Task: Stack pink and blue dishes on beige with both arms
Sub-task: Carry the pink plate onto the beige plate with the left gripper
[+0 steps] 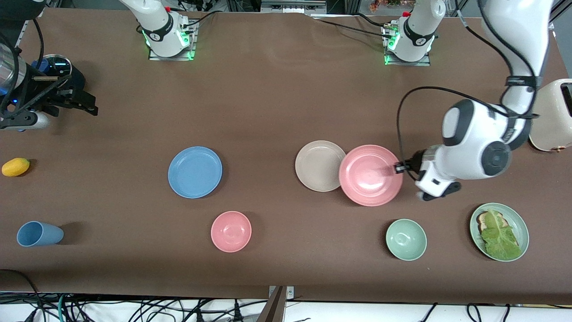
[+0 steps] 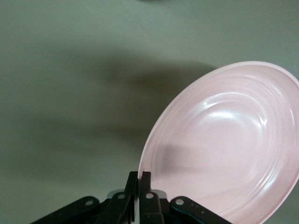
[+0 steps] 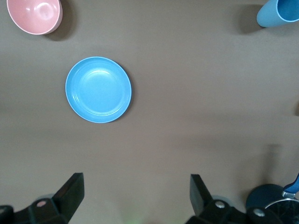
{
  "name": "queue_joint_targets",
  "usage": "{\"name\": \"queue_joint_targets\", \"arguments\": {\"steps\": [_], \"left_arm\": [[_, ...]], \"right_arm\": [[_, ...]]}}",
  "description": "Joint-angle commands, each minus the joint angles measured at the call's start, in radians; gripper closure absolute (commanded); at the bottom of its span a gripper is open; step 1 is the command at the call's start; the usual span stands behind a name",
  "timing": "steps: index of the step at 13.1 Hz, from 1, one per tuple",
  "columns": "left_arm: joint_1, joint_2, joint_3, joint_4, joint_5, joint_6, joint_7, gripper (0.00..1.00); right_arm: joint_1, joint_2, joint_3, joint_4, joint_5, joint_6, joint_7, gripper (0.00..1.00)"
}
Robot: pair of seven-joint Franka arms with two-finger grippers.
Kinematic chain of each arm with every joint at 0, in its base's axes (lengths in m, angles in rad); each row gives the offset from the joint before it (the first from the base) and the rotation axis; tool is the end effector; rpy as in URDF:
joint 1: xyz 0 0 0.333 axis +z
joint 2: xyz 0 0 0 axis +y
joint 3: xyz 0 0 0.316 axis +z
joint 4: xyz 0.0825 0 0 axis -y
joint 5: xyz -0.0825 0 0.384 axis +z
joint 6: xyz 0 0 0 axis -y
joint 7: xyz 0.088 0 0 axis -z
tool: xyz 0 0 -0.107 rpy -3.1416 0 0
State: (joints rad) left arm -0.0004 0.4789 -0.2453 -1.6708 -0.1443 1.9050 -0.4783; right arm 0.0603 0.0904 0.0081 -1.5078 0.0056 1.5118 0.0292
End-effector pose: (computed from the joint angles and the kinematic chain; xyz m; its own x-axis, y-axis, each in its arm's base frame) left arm 0.6275 -0.1520 0.3191 0.9080 0.2741 -0.3169 0.3183 -0.9431 0.0963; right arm 0.5739 0.0397 0.5980 0.9955 0.0393 -0.0864 0.0391 -0.9992 -0.0038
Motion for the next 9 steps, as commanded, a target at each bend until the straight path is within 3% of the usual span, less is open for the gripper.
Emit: {"name": "queue_joint_targets", "arguments": {"steps": [1,6,7,8,9], "left_arm": [[-0.117,0.073,0.015,0.031,0.002,-0.001,-0.060,1.00],[-0.228,0.133,0.015,0.034,0.080,0.049,-0.146,1.00],[-0.230,0.136,0.015,0.042,0.086,0.049,-0.138,0.91],[-0.227,0.136,0.017,0.052,0.133,0.048,-0.135,0.05],[-0.225,0.127,0.015,0.057,0.176,0.037,-0.149,0.00]], "right_arm": [[0.006,0.009,0.000,-0.041,0.011,0.039,0.000,0.00],[0.023,0.054,0.001,-0.103,0.013,0.136,0.001,0.00],[0.021,0.075,0.001,-0.103,0.013,0.148,0.002,0.00],[0.021,0.100,0.001,-0.103,0.014,0.160,0.000,0.00],[0.021,0.124,0.001,-0.103,0.014,0.168,0.000,0.00]]}}
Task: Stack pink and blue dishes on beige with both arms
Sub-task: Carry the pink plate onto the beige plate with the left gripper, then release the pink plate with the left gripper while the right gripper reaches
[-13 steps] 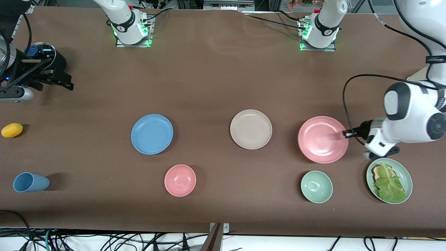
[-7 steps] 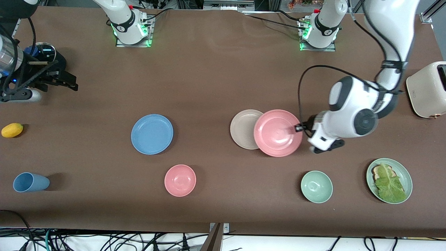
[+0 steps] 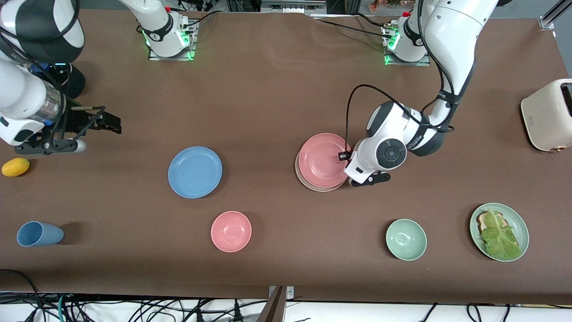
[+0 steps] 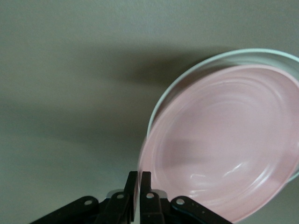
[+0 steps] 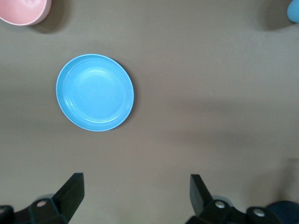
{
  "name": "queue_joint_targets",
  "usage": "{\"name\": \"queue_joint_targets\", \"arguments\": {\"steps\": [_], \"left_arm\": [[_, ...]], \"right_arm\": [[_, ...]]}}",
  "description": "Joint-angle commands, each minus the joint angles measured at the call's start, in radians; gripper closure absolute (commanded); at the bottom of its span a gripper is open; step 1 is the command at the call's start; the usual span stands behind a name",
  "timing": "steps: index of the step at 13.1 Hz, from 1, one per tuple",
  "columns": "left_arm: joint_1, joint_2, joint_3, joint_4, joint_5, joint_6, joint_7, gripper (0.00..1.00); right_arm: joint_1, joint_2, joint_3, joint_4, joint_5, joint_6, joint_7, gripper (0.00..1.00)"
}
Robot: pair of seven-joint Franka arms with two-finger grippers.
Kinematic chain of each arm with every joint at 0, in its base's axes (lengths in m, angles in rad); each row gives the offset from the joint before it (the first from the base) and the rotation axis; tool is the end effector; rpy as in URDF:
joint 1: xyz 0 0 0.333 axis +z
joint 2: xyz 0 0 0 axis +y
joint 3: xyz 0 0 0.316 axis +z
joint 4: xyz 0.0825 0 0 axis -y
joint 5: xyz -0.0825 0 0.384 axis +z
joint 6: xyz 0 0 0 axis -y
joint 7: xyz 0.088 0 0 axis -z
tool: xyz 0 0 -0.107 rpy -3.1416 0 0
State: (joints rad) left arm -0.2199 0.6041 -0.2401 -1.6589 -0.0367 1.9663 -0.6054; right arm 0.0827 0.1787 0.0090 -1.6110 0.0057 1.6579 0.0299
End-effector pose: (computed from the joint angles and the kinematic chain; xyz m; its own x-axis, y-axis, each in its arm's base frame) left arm 0.5879 -0.2772 0.2465 0.9295 0.1793 -0.3223 0.1812 -0.9831 -0.0245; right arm 0.6007 0.0554 0.5088 0.9895 0.0605 -0.1316 0.0606 -0.9982 -0.0032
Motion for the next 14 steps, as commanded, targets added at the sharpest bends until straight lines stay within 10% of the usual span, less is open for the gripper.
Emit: {"name": "queue_joint_targets", "arguments": {"steps": [1,14], "left_arm": [[0.004,-0.003,0.010,0.045,0.084,-0.029,-0.016,0.00],[0.391,-0.089,0.019,0.045,0.086,-0.119,0.383,0.00]], "right_arm": [[0.000,0.056,0.000,-0.001,0.014,0.037,-0.001,0.00],[0.012,0.145,0.037,-0.314,0.019,0.561,0.019,0.00]]}}
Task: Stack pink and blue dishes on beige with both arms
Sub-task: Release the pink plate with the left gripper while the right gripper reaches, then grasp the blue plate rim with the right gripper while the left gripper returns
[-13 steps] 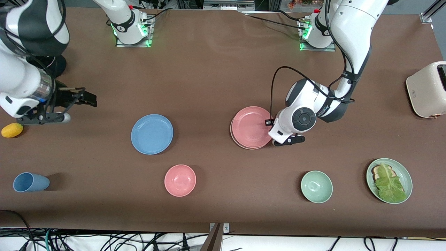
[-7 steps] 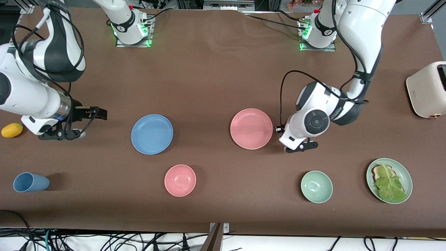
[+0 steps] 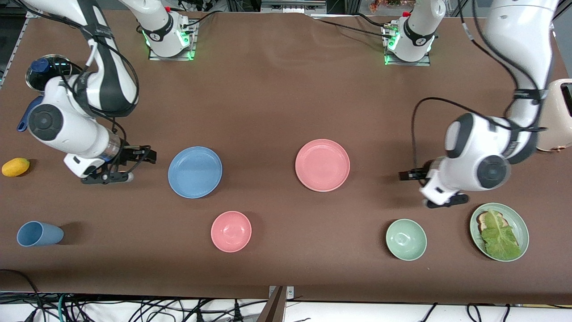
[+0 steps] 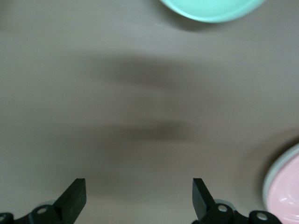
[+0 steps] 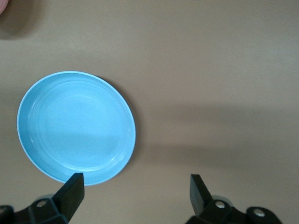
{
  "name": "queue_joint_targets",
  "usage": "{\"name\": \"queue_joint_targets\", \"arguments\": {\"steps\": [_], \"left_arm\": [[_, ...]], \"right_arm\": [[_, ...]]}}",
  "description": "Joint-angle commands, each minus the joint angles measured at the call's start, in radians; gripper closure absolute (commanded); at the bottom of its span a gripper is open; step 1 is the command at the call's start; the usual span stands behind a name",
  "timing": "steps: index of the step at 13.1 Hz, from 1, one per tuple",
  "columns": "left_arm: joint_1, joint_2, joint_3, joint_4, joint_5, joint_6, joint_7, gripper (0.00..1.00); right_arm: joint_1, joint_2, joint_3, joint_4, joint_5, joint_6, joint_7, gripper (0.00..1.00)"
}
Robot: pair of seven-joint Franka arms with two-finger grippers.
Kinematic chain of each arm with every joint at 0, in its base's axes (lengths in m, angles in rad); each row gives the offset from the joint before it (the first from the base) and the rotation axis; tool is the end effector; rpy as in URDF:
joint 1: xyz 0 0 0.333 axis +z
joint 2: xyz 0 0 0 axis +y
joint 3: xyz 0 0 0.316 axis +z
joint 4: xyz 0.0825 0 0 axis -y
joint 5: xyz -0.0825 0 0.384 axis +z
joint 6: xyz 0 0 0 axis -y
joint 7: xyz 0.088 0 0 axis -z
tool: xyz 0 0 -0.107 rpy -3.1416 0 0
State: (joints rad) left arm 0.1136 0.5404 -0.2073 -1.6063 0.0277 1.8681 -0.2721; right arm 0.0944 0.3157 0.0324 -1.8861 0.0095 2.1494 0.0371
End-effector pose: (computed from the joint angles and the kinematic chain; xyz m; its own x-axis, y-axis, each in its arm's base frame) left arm 0.6544 -0.0438 0.3007 0.9456 0.1720 -0.2761 0.1814 -0.9834 0.0087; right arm 0.6127 0.0775 0.3365 0.9951 0.0832 -0.0529 0.0824 -0.9965 -0.0158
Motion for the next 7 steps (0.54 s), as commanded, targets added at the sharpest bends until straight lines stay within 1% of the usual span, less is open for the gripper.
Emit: {"name": "queue_joint_targets", "arguments": {"steps": [1,3,5,6,7], "left_arm": [[0.076,-0.040,-0.012,-0.007,0.021,-0.046,0.050,0.00],[0.128,-0.085,-0.014,-0.003,0.040,-0.076,0.057,0.00],[0.129,-0.158,0.008,-0.020,0.043,-0.089,0.112,0.00],[0.127,-0.219,0.020,-0.038,0.041,-0.092,0.152,0.00],[0.098,-0.288,0.060,-0.058,0.029,-0.107,0.168,0.00]], "right_arm": [[0.001,0.025,0.014,-0.054,0.014,0.111,0.012,0.00],[0.002,0.058,0.017,-0.082,0.014,0.199,0.012,0.00],[0.005,0.100,0.027,-0.102,0.014,0.286,0.012,0.01],[0.007,0.117,0.027,-0.116,0.014,0.332,0.012,0.04],[0.011,0.132,0.027,-0.132,0.014,0.374,0.012,0.06]]}}
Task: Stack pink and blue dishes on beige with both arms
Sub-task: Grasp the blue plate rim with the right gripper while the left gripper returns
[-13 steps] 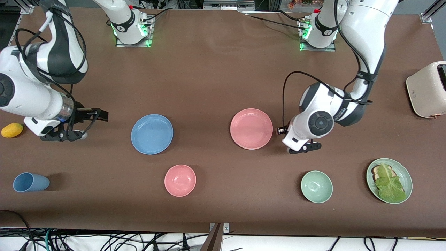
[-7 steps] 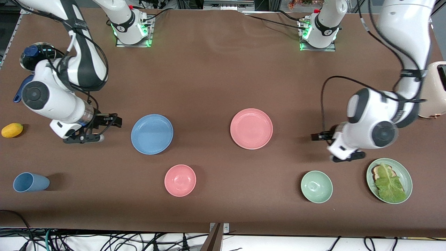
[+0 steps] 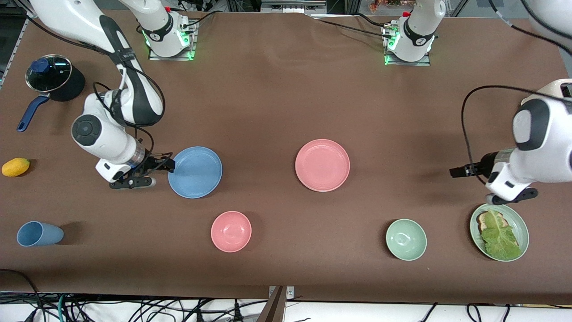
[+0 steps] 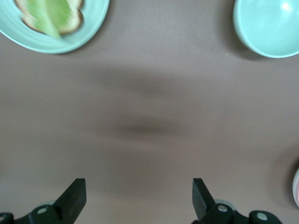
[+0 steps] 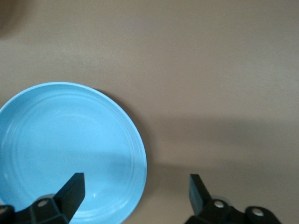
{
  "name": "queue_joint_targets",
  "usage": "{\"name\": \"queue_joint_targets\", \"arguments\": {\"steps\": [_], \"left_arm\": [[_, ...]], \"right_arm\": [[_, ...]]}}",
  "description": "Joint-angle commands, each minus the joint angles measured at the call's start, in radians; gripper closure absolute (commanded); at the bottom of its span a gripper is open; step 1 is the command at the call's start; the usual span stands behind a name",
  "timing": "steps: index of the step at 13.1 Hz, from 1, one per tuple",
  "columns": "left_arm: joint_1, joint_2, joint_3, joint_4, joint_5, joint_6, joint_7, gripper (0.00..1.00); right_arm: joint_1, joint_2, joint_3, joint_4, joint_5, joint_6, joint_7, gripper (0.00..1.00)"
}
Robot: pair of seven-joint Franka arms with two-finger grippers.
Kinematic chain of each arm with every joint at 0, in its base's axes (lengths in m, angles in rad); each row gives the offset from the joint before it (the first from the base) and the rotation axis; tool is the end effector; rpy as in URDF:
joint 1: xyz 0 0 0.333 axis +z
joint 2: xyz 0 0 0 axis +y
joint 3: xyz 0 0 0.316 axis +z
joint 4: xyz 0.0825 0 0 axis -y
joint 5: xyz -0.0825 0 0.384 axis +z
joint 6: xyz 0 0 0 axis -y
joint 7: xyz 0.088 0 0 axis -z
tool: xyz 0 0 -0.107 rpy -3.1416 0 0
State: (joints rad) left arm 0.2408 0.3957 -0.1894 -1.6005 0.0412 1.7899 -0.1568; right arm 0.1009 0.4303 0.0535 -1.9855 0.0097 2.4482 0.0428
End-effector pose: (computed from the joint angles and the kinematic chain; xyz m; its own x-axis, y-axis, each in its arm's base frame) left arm 0.6437 0.0501 0.3905 0.9598 0.1964 -0.2006 0.2013 -0.9795 0.0037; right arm 0.6077 0.0934 0.2496 0.9947 0.0983 0.0315 0.0993 -0.9946 -0.0301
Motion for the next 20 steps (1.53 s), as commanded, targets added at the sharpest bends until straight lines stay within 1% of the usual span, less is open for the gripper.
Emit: {"name": "queue_joint_targets", "arguments": {"steps": [1,2,3,4,5,7,9,10,11,13,14,15,16,17,18,20], "left_arm": [[-0.079,-0.187,0.089,-0.067,0.011,-0.061,0.057,0.00],[-0.116,-0.233,0.116,-0.065,0.011,-0.093,0.060,0.00],[-0.144,-0.271,0.125,-0.061,0.011,-0.112,0.060,0.00],[-0.150,-0.316,0.128,-0.053,0.008,-0.130,0.060,0.00],[-0.162,-0.346,0.131,-0.046,-0.030,-0.133,0.062,0.00],[-0.169,-0.386,0.165,-0.032,-0.102,-0.139,0.071,0.00],[-0.195,-0.396,0.185,-0.024,-0.110,-0.184,0.165,0.00],[-0.208,-0.396,0.200,-0.032,-0.110,-0.188,0.224,0.00],[-0.210,-0.393,0.208,-0.036,-0.110,-0.188,0.236,0.00],[-0.199,-0.376,0.208,-0.024,-0.109,-0.188,0.214,0.00],[-0.199,-0.373,0.208,-0.024,-0.100,-0.188,0.215,0.00],[-0.205,-0.371,0.202,-0.025,-0.042,-0.185,0.217,0.00],[-0.213,-0.358,0.194,-0.022,0.018,-0.181,0.221,0.00],[-0.212,-0.351,0.194,-0.016,0.023,-0.181,0.226,0.00],[-0.210,-0.351,0.194,-0.015,0.020,-0.181,0.226,0.00],[-0.201,-0.351,0.194,-0.013,-0.029,-0.181,0.227,0.00]], "right_arm": [[0.005,0.028,0.006,-0.050,0.013,0.116,0.006,0.09],[0.006,0.036,0.006,-0.073,0.012,0.161,0.006,0.12],[0.006,0.041,0.006,-0.093,0.012,0.195,0.005,0.14],[0.006,0.041,0.008,-0.101,0.012,0.205,0.005,0.19],[0.006,0.045,0.006,-0.101,0.012,0.206,0.005,0.25],[0.006,0.045,0.008,-0.101,0.012,0.206,0.000,0.46],[0.006,0.045,0.008,-0.101,0.012,0.204,-0.004,0.70],[0.006,0.045,0.006,-0.101,0.012,0.204,-0.004,0.79],[0.006,0.045,0.006,-0.101,0.012,0.204,-0.004,0.87],[0.006,0.045,0.008,-0.101,0.012,0.198,-0.003,1.00],[0.006,0.042,0.006,-0.096,0.012,0.196,-0.003,1.00],[0.006,0.035,0.006,-0.089,0.012,0.189,-0.012,1.00],[0.006,0.016,0.006,-0.070,0.009,0.152,-0.014,1.00],[0.006,-0.001,0.008,-0.023,0.007,0.065,-0.015,1.00],[0.006,-0.011,0.008,0.052,0.006,-0.051,-0.015,1.00],[0.006,-0.009,0.034,0.228,0.007,-0.277,-0.012,1.00]]}}
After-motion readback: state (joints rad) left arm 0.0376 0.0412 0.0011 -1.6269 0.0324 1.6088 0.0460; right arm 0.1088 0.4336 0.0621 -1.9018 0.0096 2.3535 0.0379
